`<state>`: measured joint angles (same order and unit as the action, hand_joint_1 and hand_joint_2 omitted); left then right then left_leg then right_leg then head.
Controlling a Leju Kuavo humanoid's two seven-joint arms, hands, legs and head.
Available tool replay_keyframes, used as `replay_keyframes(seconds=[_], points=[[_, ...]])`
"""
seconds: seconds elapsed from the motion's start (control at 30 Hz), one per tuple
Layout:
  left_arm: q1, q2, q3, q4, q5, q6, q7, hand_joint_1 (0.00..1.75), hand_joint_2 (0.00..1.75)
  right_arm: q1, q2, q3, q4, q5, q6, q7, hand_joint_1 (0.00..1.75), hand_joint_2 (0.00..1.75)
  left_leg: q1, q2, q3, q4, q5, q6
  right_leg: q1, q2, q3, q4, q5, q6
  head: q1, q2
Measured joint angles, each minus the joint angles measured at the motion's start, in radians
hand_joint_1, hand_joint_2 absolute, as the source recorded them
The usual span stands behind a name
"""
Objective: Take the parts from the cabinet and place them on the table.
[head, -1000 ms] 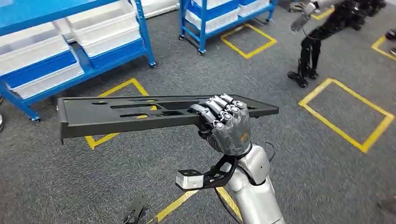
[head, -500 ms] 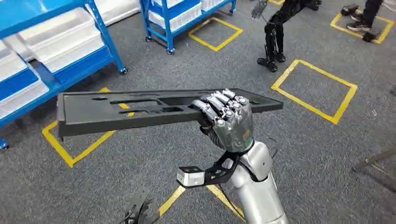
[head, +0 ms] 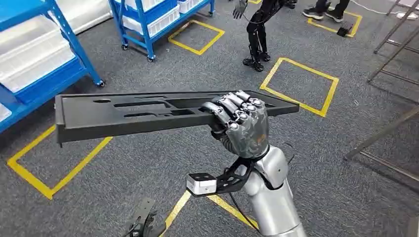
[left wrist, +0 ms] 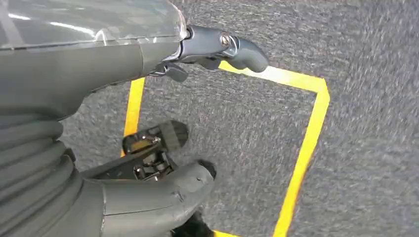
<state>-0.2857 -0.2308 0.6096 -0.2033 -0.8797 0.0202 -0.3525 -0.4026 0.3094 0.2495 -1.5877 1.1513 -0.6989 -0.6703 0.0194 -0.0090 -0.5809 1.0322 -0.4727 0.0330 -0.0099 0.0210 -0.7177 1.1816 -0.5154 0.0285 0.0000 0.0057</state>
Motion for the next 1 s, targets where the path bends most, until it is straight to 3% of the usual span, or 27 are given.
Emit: replay_keyframes(seconds=[0.07,0.1,0.13,0.2,0.23,0.27,0.37,0.4,0.47,0.5,0.57,0.6,0.63,0.7,0.73,0.77,0.8,0.9,0.93,0.97,1.0], points=[[0.005,0.003,0.002,0.000,0.000,0.000,0.001,0.00,1.75,0.001,0.000,0.000,0.006,0.000,0.000,0.000,1.75,1.75,-0.004,0.029,-0.002,0.000,-0.001,0.002,-0.003,-0.014,-0.064,0.140,-0.054,0.003,0.000,0.000],[0.005,0.003,0.005,0.000,0.000,0.000,0.001,0.00,1.75,0.001,-0.001,0.000,0.011,0.000,0.000,-0.001,1.75,1.75,-0.005,0.041,-0.002,0.000,-0.002,0.002,-0.003,-0.016,-0.069,0.153,-0.047,0.003,0.000,0.000],[0.005,0.003,0.006,0.000,0.001,0.000,0.001,0.00,1.75,0.001,-0.002,0.000,0.014,0.000,0.000,-0.001,1.75,1.75,-0.006,0.053,-0.002,0.000,-0.002,0.002,-0.003,-0.017,-0.051,0.122,-0.022,0.001,0.000,0.000],[0.003,0.002,0.006,0.000,0.000,0.001,0.001,0.00,1.75,0.000,-0.001,0.000,0.016,0.000,0.000,-0.002,1.75,1.75,-0.008,0.072,0.001,0.000,-0.005,0.001,0.000,-0.036,0.040,-0.037,0.056,-0.008,0.000,0.000],[0.003,0.001,0.006,0.000,0.000,0.001,0.001,0.00,1.75,-0.003,-0.001,0.000,0.016,0.000,0.000,-0.002,1.75,1.75,-0.009,0.079,0.004,0.000,-0.007,-0.002,0.009,-0.087,0.085,-0.120,0.075,-0.018,0.000,0.000],[0.003,0.001,0.007,0.000,0.000,0.002,0.001,0.00,1.75,-0.008,0.000,0.000,0.017,0.000,0.000,-0.005,1.75,1.75,-0.017,0.089,0.002,0.003,-0.010,-0.007,0.025,-0.110,0.093,-0.143,0.062,-0.021,0.000,0.000],[0.004,0.000,0.008,0.000,-0.002,0.005,0.003,0.00,1.75,-0.010,0.002,0.001,0.018,-0.001,0.000,-0.013,1.75,1.75,-0.016,0.119,0.008,-0.002,-0.012,-0.016,0.027,-0.074,0.086,-0.143,0.067,-0.029,0.000,0.000],[0.002,-0.001,0.008,0.000,-0.002,0.006,0.003,0.00,1.75,-0.010,0.002,0.001,0.018,0.000,0.000,-0.014,1.75,1.75,-0.018,0.127,0.012,-0.002,-0.016,-0.023,0.021,-0.063,0.090,-0.153,0.072,-0.038,0.000,0.000],[0.001,-0.001,0.008,0.000,-0.002,0.008,0.002,0.00,1.75,-0.014,0.005,0.001,0.019,0.000,0.000,-0.017,1.75,1.75,-0.010,0.049,-0.012,0.058,-0.064,-0.029,0.012,-0.045,0.098,-0.163,0.078,-0.050,-0.001,0.000],[0.003,-0.001,0.008,0.000,-0.002,0.008,0.002,0.00,1.75,-0.015,0.010,0.001,0.019,0.000,0.000,-0.017,1.75,1.75,-0.009,0.030,-0.043,0.129,-0.101,-0.030,0.010,-0.033,0.098,-0.162,0.078,-0.054,-0.001,0.000],[0.009,0.000,0.008,0.000,-0.003,0.008,0.003,0.00,1.75,-0.013,0.011,0.001,0.024,0.000,0.000,-0.017,1.75,1.75,-0.008,0.018,-0.116,0.276,-0.156,-0.035,0.010,-0.008,0.098,-0.160,0.078,-0.055,0.000,0.000],[0.011,0.001,0.008,0.000,-0.003,0.008,0.003,0.00,1.75,-0.012,0.010,0.001,0.027,0.000,0.000,-0.017,1.75,1.75,-0.008,0.018,-0.136,0.309,-0.153,-0.037,0.010,0.007,0.097,-0.158,0.078,-0.055,-0.001,0.000],[0.012,0.002,0.008,0.000,-0.003,0.009,0.003,0.00,1.75,-0.012,0.010,0.001,0.029,0.002,0.000,-0.017,1.75,1.75,-0.007,0.018,-0.132,0.292,-0.127,-0.038,0.009,0.021,0.098,-0.156,0.078,-0.055,-0.001,0.000],[0.009,0.002,0.008,0.000,-0.003,0.010,0.003,0.00,1.75,-0.013,0.010,0.001,0.031,0.004,0.000,-0.016,1.75,1.75,-0.002,0.009,-0.074,0.153,-0.036,-0.039,0.005,0.050,0.098,-0.148,0.074,-0.049,0.000,0.000],[0.009,0.002,0.008,0.000,-0.003,0.010,0.003,0.00,1.75,-0.014,0.010,0.001,0.032,0.007,0.000,-0.015,1.75,1.75,0.005,-0.026,-0.039,0.069,0.008,-0.043,0.003,0.062,0.095,-0.140,0.070,-0.043,-0.001,0.000],[0.008,0.002,0.008,0.000,-0.003,0.010,0.003,0.00,1.75,-0.017,0.010,0.001,0.034,0.009,0.000,-0.014,1.75,1.75,0.011,-0.078,-0.028,0.045,-0.006,-0.045,0.006,0.073,0.087,-0.129,0.065,-0.035,0.000,0.000],[0.008,0.002,0.008,0.000,-0.003,0.010,0.002,0.00,1.75,-0.019,0.011,0.001,0.035,0.013,0.000,-0.013,1.75,1.75,0.012,-0.079,-0.025,0.029,-0.011,-0.038,0.004,0.084,0.075,-0.119,0.066,-0.031,0.000,0.000],[0.007,0.000,0.008,0.000,-0.003,0.008,0.003,0.00,1.75,-0.018,0.011,0.001,0.037,0.016,0.000,-0.010,1.75,1.75,0.004,-0.051,-0.026,0.028,-0.003,-0.022,-0.002,0.114,0.066,-0.130,0.079,-0.010,0.000,0.000],[0.003,-0.005,0.008,0.000,-0.003,0.008,0.002,0.00,1.75,-0.017,0.011,0.001,0.037,0.017,0.000,-0.009,1.75,1.75,0.009,-0.037,-0.023,0.020,0.003,-0.012,-0.004,0.098,0.062,-0.121,0.071,-0.009,-0.001,0.000],[0.001,-0.005,0.009,0.000,-0.003,0.008,0.001,0.00,1.75,-0.022,0.010,0.001,0.037,0.017,0.000,-0.008,1.75,1.75,0.007,-0.028,-0.021,0.016,0.005,-0.007,0.004,0.042,0.049,-0.090,0.048,-0.005,0.006,0.000],[0.000,-0.005,0.009,0.000,-0.003,0.008,0.002,0.00,1.75,-0.025,0.010,0.001,0.039,0.017,0.000,-0.008,1.75,1.75,0.004,-0.015,-0.021,0.016,0.005,-0.001,0.004,0.013,0.021,-0.032,0.014,-0.001,0.005,0.000]])
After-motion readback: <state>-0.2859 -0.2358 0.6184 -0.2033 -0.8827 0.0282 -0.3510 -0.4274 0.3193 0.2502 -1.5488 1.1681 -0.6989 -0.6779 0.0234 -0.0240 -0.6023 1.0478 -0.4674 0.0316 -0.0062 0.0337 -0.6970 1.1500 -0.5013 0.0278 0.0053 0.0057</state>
